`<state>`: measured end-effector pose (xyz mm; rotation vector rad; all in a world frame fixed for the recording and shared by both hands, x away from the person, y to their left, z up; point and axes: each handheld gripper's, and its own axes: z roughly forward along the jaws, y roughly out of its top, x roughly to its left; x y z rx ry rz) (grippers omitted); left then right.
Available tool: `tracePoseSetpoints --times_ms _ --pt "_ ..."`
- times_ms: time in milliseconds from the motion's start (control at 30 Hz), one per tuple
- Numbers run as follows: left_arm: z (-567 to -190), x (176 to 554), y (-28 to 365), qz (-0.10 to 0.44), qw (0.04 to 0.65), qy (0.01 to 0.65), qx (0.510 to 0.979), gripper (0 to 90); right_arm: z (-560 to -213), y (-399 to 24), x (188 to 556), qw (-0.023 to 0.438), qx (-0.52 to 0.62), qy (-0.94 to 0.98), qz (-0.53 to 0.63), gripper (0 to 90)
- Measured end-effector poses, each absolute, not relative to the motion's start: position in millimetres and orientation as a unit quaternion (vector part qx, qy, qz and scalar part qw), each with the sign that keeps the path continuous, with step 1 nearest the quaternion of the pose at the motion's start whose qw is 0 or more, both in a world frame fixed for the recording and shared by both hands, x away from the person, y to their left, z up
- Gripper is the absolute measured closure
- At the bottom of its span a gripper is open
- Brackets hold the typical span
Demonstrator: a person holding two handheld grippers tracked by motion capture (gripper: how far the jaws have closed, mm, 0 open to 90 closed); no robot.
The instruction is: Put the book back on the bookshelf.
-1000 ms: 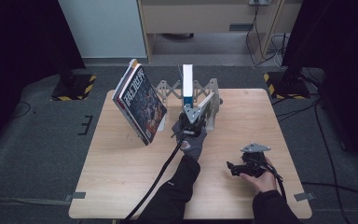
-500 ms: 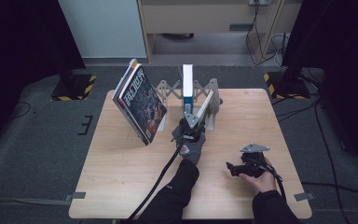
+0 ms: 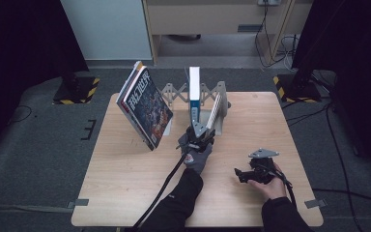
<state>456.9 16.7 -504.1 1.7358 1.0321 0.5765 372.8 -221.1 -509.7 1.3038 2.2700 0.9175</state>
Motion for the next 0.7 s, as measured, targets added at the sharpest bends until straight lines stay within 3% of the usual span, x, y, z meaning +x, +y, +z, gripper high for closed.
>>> tracePoseSetpoints --times_ms 367,500,700 --pt "-507.1 437.6 36.8 0.224 0.504 0.406 0.729 64.8 -509.6 -221.6 372.5 0.182 0.464 0.805 0.322 9.9" --pt "-505.9 438.1 35.6 0.217 0.507 0.402 0.731 71.6 -509.7 -221.4 372.4 0.179 0.467 0.804 0.32 9.9" --pt "-503.6 441.9 29.0 0.21 0.504 0.4 0.736 71.5 -509.9 -221.8 372.8 0.18 0.465 0.805 0.321 9.9"
